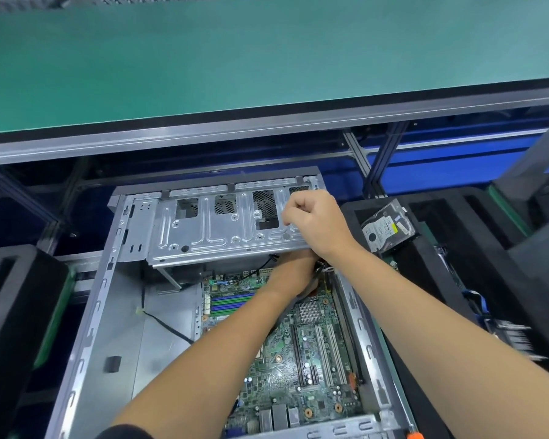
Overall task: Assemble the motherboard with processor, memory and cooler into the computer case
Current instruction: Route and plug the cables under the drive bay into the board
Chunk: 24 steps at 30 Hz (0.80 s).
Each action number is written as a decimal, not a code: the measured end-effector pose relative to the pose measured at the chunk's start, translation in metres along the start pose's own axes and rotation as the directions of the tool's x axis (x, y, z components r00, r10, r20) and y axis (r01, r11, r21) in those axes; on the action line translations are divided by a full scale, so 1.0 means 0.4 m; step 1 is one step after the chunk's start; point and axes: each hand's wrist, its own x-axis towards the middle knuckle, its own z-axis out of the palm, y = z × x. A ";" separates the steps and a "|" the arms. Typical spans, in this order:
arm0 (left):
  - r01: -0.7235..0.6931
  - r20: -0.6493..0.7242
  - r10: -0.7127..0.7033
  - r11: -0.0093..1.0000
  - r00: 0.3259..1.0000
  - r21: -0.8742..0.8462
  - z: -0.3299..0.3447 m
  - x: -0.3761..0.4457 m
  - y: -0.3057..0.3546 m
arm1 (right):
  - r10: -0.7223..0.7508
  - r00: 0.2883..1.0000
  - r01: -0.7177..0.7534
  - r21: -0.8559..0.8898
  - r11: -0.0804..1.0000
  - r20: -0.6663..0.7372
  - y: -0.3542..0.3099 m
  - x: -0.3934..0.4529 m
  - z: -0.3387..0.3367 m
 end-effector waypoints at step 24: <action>0.089 0.125 -0.104 0.988 0.987 0.123 -0.007 0.026 0.017 | -0.016 1.000 0.016 -0.006 1.000 -0.003 0.006 -0.003 0.000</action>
